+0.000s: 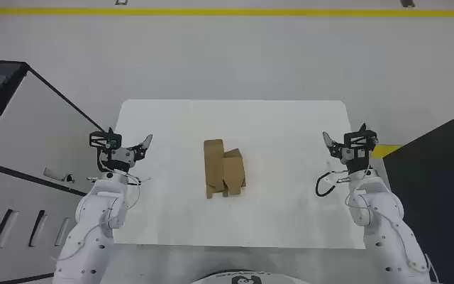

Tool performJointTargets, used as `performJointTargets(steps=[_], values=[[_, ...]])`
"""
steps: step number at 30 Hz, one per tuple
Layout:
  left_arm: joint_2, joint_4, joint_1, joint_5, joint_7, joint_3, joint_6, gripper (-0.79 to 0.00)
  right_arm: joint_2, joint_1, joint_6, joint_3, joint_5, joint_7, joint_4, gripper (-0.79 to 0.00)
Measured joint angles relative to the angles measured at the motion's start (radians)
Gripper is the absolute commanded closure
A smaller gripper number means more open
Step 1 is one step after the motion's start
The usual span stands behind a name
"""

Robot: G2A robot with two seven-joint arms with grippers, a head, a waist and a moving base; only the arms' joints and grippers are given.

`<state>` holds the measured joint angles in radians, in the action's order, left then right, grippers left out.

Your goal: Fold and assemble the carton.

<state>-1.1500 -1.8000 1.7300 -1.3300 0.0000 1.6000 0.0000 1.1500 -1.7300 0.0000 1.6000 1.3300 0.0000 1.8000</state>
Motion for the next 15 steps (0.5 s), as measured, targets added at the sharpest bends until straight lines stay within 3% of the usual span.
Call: performJointTargets(steps=[11, 15], values=[[0.000, 0.000, 0.000, 0.000, 0.000, 0.000, -0.001, -0.785, 0.000, 0.000, 0.000, 0.000, 0.000, 0.000, 0.000, -0.785], [0.004, 0.012, -0.020, -0.027, 0.001, 0.007, -0.063, -0.785, 0.000, 0.000, 0.000, 0.000, 0.000, 0.000, 0.000, -0.785]])
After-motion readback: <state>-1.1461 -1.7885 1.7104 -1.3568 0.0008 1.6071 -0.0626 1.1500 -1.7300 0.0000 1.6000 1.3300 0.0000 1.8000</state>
